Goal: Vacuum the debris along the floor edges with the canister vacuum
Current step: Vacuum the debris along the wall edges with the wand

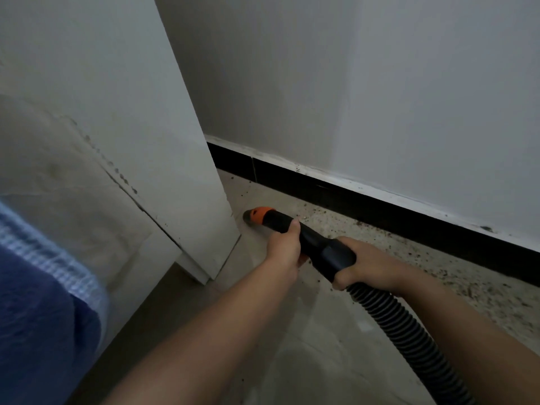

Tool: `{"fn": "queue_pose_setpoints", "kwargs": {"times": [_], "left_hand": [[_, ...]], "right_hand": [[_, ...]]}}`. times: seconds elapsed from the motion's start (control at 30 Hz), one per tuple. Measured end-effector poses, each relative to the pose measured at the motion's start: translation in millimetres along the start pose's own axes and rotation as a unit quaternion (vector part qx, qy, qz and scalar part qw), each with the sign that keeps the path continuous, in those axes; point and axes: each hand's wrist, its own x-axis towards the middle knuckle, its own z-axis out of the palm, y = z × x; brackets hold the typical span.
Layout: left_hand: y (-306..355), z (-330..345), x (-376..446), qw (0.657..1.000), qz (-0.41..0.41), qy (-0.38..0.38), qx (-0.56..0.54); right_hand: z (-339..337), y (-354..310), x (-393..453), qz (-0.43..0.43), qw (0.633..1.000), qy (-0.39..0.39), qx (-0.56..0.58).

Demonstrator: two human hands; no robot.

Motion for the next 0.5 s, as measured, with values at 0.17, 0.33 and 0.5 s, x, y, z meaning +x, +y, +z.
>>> {"fn": "queue_pose_setpoints", "kwargs": {"times": [0.17, 0.33, 0.5], "left_hand": [[-2, -4, -1, 1.0, -0.012, 0.023, -0.006], [6, -11, 15, 0.999, -0.002, 0.047, 0.017], [20, -15, 44, 0.996, 0.021, 0.053, 0.065]], "right_hand": [[0, -4, 1, -0.008, 0.999, -0.036, -0.015], [12, -6, 19, -0.018, 1.0, -0.007, -0.016], [36, -5, 46, -0.033, 0.997, 0.068, 0.009]]}}
